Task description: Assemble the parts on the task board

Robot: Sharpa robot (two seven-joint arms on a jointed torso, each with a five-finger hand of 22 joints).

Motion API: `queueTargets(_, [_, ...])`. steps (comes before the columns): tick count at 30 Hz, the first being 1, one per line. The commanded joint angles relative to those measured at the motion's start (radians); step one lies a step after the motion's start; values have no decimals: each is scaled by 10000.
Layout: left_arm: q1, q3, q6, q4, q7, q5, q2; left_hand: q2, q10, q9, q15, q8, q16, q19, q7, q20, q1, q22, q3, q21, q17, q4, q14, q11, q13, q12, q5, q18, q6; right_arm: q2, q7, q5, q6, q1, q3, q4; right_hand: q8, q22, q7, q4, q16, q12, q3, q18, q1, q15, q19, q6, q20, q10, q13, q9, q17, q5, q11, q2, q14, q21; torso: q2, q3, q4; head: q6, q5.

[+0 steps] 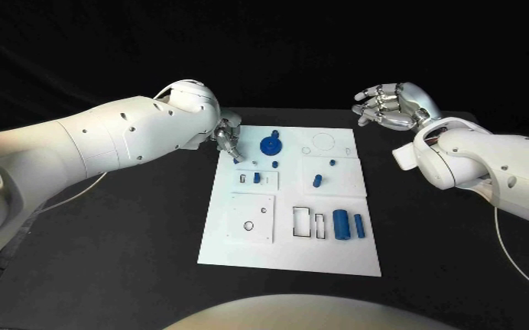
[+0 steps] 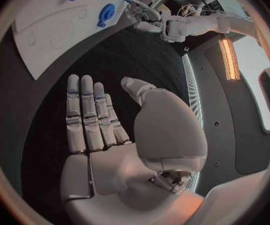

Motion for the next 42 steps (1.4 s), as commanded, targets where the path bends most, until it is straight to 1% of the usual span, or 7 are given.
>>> queueTargets(1, [0,1,341,32,161,54,31,91,-62,-19,54,-23,44,-19,-8,-2,77,28,-2,-3,2175,13,855,-14,-8,-48,-12,143,61,21,85,-26,110,-10,3,-6,55,-15,314,18,-63,34,-64,116,-18,41,68,-23,10,-45,-14,-16,-6,58,-3,63,28,-58,-7,3,8,-26,-3])
queueTargets(10, [0,0,608,9,147,428,19,217,12,-59,35,-26,102,34,-40,0,158,118,42,52,2268,6,891,-43,17,2,-4,123,158,31,86,-16,116,-17,3,-36,59,-29,314,22,-70,39,-69,116,-16,41,74,-24,10,-46,-25,-20,-5,84,-4,70,31,-65,-9,2,13,-21,-2])
queueTargets(21, [-1,0,683,-16,227,661,50,748,84,-299,-41,-210,166,69,-111,-59,1211,194,813,88,2375,-42,929,-122,-112,-81,22,114,306,45,92,-10,123,-24,3,-47,59,-29,314,22,-70,39,-69,116,-16,41,74,-24,10,-46,-25,-20,-5,84,-4,70,31,-65,-8,-2,5,-25,-5])
queueTargets(33, [-9,-4,485,-57,442,1149,103,834,110,-383,-26,-290,194,72,-98,-62,1790,232,1486,99,2423,-39,945,-113,-176,-122,22,105,324,50,82,-9,137,-26,3,-66,65,-39,312,22,-73,46,-69,117,-11,39,82,-21,9,-42,-33,-23,-3,101,-7,80,37,-68,-11,2,5,-54,30])
queueTargets(40, [-8,-7,261,-136,591,1807,72,874,270,-327,-67,-223,276,120,-158,-90,2384,336,2371,159,2560,-208,996,-159,-124,-54,17,88,361,51,70,-9,165,-28,3,-82,75,-56,307,15,-77,57,-65,120,8,34,95,-12,6,-34,-45,-27,0,128,-13,93,51,-74,-18,0,9,-55,20])
queueTargets(41, [-8,-8,237,-147,594,1953,61,936,400,-278,-103,-158,320,155,-164,-112,2666,398,2757,199,2633,-399,1022,-198,-16,45,2,77,402,51,70,-9,165,-28,3,-84,75,-56,307,15,-77,57,-65,120,8,34,95,-12,6,-34,-45,-27,0,128,-13,93,51,-74,-23,0,10,-52,24])
queueTargets(42, [-7,-10,205,-156,599,2101,48,786,489,-172,-85,-44,302,150,-138,-130,2675,397,3450,196,2604,-499,1012,-180,-28,19,5,78,397,50,69,-9,166,-29,3,-85,75,-56,307,15,-77,57,-65,120,8,34,95,-12,6,-34,-45,-27,0,128,-13,93,51,-74,-23,2,7,-40,31])
